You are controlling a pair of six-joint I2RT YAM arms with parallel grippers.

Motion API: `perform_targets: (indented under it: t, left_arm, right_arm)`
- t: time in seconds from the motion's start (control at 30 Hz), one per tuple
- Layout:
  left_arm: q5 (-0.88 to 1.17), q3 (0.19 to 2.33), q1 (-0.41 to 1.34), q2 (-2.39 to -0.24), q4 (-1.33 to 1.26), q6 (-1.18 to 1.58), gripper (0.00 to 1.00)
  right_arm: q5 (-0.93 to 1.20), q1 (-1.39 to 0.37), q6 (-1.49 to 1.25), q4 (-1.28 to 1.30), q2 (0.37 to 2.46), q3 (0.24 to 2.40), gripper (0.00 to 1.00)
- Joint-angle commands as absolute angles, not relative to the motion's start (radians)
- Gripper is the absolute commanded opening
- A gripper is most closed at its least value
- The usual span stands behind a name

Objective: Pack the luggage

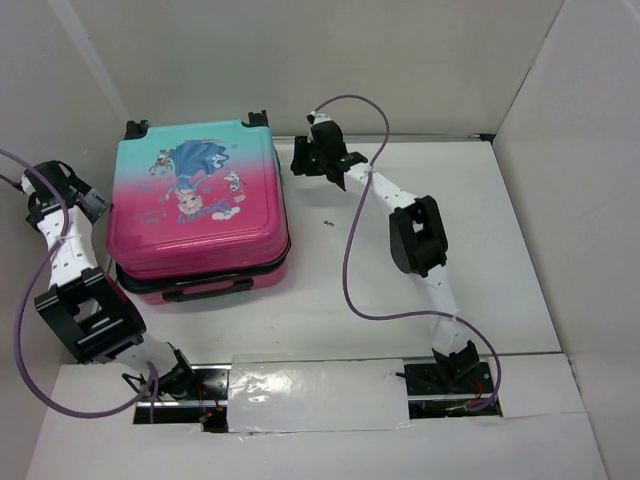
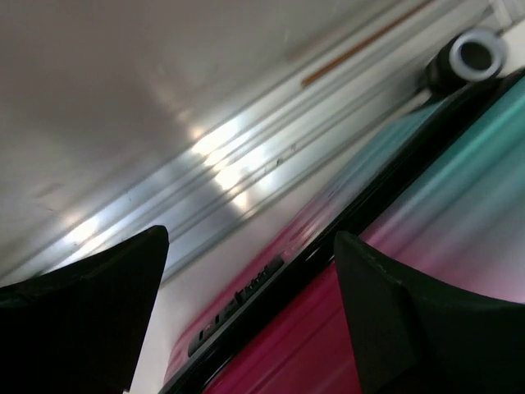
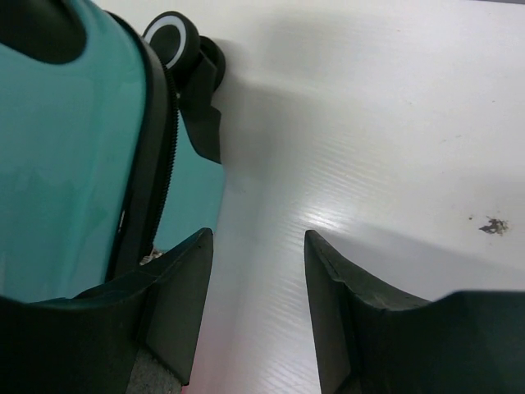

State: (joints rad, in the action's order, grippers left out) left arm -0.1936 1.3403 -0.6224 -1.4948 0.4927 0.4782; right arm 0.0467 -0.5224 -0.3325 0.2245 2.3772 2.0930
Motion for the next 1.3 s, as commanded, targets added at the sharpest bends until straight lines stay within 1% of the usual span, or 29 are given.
perform_targets:
  t: [0.0,0.07,0.17,0.27,0.4,0.47,0.53,0.57,0.7,0.73,0.8,0.9,0.97,1.03,1.17,1.27]
  left_arm:
    - [-0.141,1.295,-0.623,-1.526,0.437,0.479,0.94]
    - [-0.150,1.275,-0.614,-1.549,0.417,0.479,0.94]
    - [-0.182,1.275,-0.595,-1.627,0.417,0.456,0.94]
    - [-0.172,1.302,-0.562,-1.719,0.430,0.426,0.93]
    - [-0.204,1.312,-0.450,-1.793,0.417,0.359,0.92]
    - [-0.163,1.312,-0.419,-1.802,0.393,0.328,0.92]
    - [-0.102,1.312,-0.375,-1.813,0.336,0.296,0.92]
    - [-0.089,1.312,-0.358,-1.813,0.319,0.285,0.90]
    - [-0.043,1.336,-0.256,-1.847,0.272,0.210,0.90]
    - [-0.043,1.353,-0.208,-1.864,0.272,0.195,0.90]
    - [-0.043,1.399,-0.164,-1.891,0.272,0.173,0.90]
    - [-0.020,1.454,-0.094,-1.942,0.282,0.184,0.90]
    - [-0.006,1.483,-0.043,-1.977,0.282,0.196,0.90]
    - [0.015,1.538,0.015,-2.006,0.282,0.196,0.90]
    - [0.044,1.655,0.122,-2.072,0.304,0.187,0.90]
    - [0.054,1.814,0.208,-2.150,0.350,0.176,0.90]
  right_arm:
    - [0.066,-0.515,-0.321,0.216,2.344,2.111,0.56]
    - [0.075,-0.515,-0.321,0.216,2.344,2.111,0.54]
    - [0.075,-0.515,-0.321,0.216,2.353,2.111,0.54]
    - [0.075,-0.528,-0.298,0.216,2.372,2.140,0.54]
    - [0.055,-0.567,-0.255,0.253,2.408,2.172,0.53]
    - [0.046,-0.578,-0.244,0.253,2.408,2.151,0.52]
    - [0.037,-0.587,-0.244,0.244,2.378,2.093,0.52]
    - [0.037,-0.588,-0.244,0.217,2.364,2.067,0.51]
    - [0.028,-0.588,-0.264,0.150,2.260,1.889,0.49]
    - [0.028,-0.588,-0.274,0.132,2.203,1.800,0.48]
    - [0.018,-0.598,-0.287,0.086,2.142,1.711,0.48]
    - [-0.009,-0.607,-0.317,0.038,2.011,1.497,0.47]
    - [-0.028,-0.632,-0.330,0.015,1.904,1.416,0.47]
    - [-0.080,-0.663,-0.330,0.002,1.805,1.318,0.47]
    - [-0.141,-0.731,-0.359,0.047,1.666,1.204,0.47]
    - [-0.212,-0.781,-0.403,0.067,1.570,1.114,0.47]
